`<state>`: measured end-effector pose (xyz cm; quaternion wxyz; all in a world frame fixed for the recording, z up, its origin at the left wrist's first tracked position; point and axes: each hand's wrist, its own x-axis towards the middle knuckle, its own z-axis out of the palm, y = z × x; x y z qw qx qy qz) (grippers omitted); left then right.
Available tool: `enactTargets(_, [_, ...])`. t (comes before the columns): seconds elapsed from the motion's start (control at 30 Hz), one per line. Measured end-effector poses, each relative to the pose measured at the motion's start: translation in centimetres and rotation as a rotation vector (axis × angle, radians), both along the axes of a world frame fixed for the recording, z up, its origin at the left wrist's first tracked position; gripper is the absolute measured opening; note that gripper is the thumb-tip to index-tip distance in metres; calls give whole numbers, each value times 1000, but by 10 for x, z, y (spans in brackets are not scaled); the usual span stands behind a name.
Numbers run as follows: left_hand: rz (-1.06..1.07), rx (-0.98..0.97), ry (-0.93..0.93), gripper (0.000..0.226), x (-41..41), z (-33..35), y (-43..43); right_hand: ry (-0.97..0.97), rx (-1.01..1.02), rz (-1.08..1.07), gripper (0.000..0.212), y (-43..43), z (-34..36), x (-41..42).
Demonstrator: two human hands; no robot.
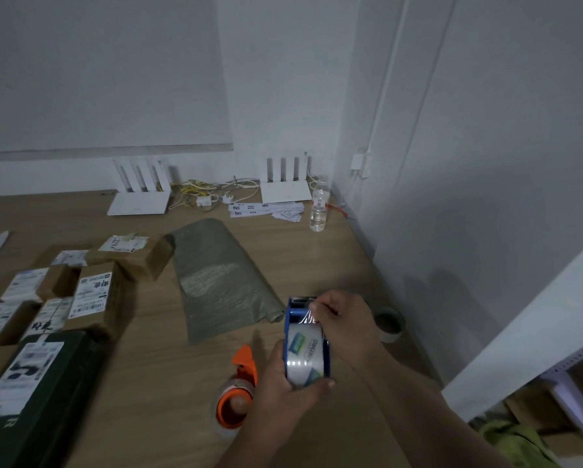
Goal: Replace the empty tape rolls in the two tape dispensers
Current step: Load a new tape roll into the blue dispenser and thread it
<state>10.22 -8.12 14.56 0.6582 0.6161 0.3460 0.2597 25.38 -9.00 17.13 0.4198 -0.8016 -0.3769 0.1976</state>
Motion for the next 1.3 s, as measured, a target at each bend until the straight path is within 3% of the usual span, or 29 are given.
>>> enactTargets(0.27, [85,27,-13,39,2,-1,7,97,154,-31,16,9,14,0])
enactTargets(0.5, [-28,9,-39,67,0,3,8,111,200,-28,15,12,18,-2])
enactTargets(0.9, [114,100,-50,38,3,-5,16,24,268,44,15,14,30,-4])
enactTargets(1.13, [-40,93,-46,74,1,-2,13,77,270,-4,17,16,35,-1])
enactTargets(1.3, [-30,125,-47,65,1,3,10,87,285,-1,16,13,34,1])
